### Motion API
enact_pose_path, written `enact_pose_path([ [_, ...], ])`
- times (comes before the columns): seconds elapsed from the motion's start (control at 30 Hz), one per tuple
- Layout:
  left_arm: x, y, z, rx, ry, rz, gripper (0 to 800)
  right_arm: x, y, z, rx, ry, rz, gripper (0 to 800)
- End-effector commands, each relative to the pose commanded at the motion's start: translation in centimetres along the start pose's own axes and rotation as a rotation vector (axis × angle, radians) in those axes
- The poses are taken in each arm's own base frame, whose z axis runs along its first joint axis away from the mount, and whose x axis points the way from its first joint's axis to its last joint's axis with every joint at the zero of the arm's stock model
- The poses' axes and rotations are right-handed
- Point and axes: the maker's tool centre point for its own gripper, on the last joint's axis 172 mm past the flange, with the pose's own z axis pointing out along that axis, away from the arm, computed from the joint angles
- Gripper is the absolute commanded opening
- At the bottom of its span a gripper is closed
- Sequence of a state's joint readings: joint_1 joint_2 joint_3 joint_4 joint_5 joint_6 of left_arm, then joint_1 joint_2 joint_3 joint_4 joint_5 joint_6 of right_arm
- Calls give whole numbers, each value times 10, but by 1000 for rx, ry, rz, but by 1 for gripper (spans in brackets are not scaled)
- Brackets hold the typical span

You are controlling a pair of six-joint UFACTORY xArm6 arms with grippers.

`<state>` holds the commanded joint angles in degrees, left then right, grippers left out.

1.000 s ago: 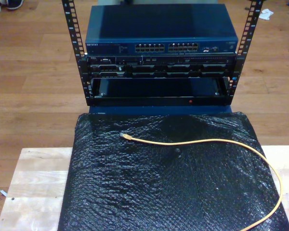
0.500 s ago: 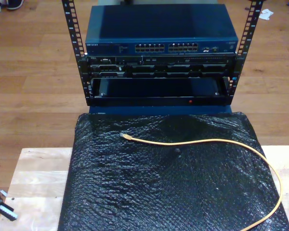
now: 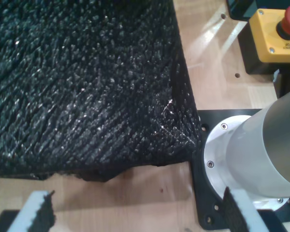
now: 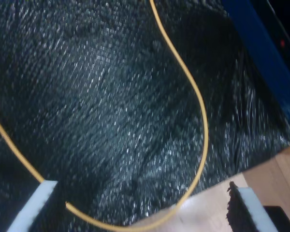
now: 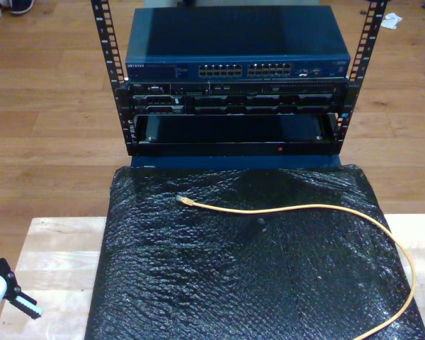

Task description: Grab the cable and plug it in

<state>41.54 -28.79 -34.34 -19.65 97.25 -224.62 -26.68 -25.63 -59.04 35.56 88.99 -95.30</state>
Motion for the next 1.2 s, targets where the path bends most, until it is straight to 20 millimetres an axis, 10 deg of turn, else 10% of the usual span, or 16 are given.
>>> enact_pose_path([
  [0.43, 2, -26, 10, 3, -32, -51, 800, 51, 6, 53, 6, -58, -77, 789],
  [1.2, 40, -83, 26, -47, -168, -78, 800, 107, 2, 209, 33, -333, -187, 791],
])
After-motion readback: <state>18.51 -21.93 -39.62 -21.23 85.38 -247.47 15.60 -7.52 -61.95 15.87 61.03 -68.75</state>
